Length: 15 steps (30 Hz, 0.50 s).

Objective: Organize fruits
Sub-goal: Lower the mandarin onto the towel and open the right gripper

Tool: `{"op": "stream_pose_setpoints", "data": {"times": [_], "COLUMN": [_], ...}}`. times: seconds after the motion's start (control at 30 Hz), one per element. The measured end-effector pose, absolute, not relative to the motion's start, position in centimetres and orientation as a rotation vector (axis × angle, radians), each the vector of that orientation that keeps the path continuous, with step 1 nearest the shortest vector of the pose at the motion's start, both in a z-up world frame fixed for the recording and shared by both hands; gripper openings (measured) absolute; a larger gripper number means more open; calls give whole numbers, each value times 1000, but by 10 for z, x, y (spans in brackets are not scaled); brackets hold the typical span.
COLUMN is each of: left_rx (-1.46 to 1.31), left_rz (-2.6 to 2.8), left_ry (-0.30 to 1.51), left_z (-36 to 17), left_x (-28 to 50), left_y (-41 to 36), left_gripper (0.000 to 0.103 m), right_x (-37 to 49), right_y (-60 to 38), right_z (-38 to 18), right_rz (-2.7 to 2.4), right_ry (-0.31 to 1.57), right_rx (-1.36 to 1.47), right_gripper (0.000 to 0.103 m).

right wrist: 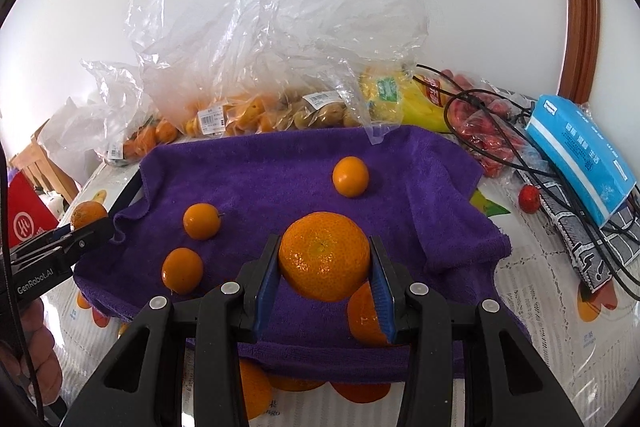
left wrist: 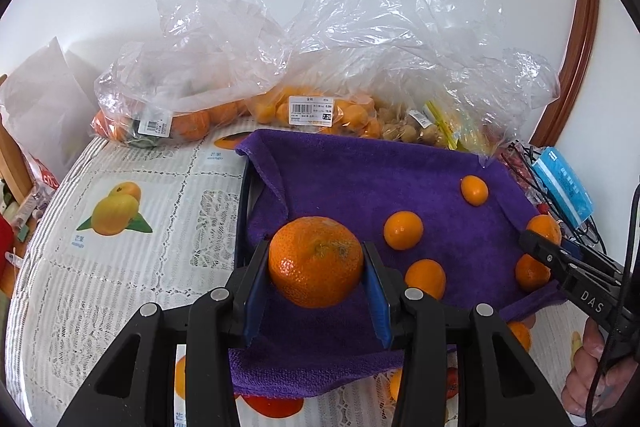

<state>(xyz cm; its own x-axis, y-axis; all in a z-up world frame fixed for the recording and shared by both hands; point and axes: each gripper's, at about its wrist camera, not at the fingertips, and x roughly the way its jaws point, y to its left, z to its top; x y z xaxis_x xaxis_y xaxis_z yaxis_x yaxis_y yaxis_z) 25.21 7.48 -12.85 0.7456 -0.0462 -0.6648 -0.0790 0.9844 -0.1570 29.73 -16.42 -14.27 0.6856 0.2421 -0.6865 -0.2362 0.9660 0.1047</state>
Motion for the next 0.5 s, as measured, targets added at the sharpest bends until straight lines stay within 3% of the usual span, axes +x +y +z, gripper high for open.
{"op": "stream_pose_setpoints", "data": {"times": [0.5], "left_rx": [-190], "left_rz": [-11], "left_ry": [732], "left_z": [-130], "left_x": [250], "left_y": [71], "left_gripper": [41], "right_x": [297], "right_y": [-152], "right_z": [-151], "right_rz": [281], "right_ry": [791], "right_rx": [-34], "right_gripper": [42]}}
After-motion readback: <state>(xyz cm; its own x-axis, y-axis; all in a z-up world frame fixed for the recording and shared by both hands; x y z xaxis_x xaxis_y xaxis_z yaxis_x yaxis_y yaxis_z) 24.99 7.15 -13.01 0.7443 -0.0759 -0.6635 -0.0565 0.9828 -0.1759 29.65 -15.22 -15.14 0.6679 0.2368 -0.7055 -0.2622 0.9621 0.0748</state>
